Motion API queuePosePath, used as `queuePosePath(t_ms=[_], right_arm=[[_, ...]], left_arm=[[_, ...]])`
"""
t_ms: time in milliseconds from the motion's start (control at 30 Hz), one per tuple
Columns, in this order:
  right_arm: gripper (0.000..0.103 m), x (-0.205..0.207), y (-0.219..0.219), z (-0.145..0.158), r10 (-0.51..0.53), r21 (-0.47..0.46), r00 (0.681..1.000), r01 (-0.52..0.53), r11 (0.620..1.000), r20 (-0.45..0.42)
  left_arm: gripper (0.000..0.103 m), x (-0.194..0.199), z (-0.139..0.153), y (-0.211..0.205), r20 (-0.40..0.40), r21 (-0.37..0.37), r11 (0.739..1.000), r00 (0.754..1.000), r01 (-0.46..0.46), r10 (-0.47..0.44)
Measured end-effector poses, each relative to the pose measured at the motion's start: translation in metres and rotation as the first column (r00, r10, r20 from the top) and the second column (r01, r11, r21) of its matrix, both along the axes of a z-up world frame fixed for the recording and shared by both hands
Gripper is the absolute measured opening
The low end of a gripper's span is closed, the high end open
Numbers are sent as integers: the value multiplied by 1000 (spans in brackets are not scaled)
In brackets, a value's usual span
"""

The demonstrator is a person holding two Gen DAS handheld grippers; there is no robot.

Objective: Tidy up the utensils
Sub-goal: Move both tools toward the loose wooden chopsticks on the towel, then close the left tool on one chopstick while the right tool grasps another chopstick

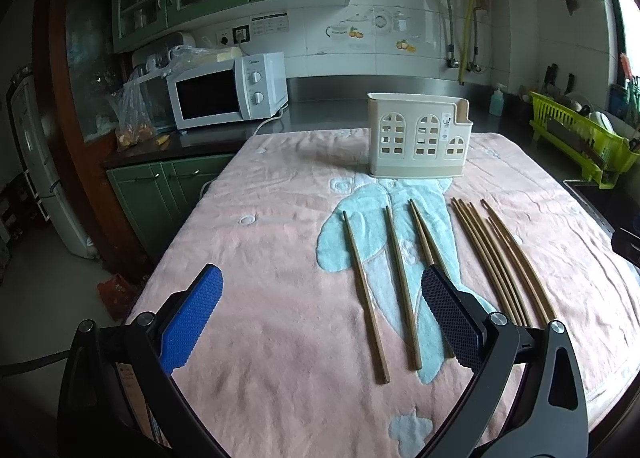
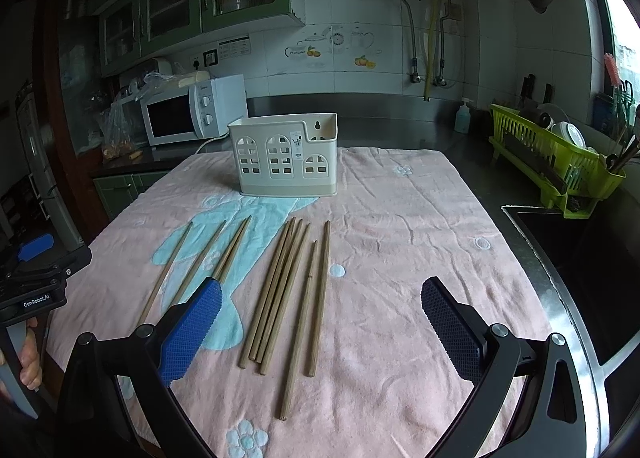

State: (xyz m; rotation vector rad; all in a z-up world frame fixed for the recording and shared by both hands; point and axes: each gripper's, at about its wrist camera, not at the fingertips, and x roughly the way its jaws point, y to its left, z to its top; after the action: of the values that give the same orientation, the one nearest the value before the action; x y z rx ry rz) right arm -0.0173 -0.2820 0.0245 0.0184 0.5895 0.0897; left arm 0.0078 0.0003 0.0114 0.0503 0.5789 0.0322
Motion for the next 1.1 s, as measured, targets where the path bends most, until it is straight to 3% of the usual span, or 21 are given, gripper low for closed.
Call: queuePosePath(t_ms=[767,933,1100], right_arm=[[97,15,3,-15,11,-14,999,-12,1000,-41],[96,18,1,-27,12,-15,998,-13,1000,-69],[96,21,-1,-37,9,-14,996,-10,1000,-90]], left_arm=[[98,22,-22,-4,-76,-25,1000,997,-3,1],[90,28,-37,-3,-126,-39,999,992,-1,-4],[75,34,-54,-13,-181,-41,999,983,33,-40]])
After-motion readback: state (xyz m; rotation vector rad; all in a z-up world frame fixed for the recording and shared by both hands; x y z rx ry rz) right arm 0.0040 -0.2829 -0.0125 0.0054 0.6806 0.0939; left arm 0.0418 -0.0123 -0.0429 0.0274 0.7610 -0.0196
